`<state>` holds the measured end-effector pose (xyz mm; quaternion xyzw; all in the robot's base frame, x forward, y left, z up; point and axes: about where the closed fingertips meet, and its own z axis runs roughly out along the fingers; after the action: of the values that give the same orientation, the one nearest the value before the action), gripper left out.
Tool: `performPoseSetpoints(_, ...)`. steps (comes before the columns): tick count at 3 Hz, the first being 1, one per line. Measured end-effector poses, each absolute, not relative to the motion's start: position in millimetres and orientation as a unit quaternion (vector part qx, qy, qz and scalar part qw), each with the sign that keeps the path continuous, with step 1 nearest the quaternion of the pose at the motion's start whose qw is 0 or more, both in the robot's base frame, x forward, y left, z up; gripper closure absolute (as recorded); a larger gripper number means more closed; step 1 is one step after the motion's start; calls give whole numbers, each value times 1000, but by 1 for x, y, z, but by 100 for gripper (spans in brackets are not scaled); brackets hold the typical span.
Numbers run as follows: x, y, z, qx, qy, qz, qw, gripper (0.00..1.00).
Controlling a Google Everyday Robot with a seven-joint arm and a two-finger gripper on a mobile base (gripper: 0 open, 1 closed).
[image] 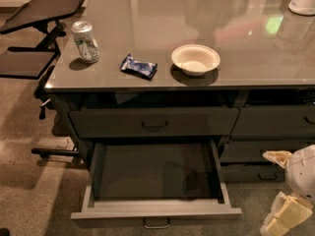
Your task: Close middle drawer
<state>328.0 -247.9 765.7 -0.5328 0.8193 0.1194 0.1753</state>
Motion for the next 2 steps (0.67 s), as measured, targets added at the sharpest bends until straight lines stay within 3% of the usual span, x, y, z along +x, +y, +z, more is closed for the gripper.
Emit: performPoseSetpoints(2, 324, -243, 733, -529, 818, 144, 175, 0)
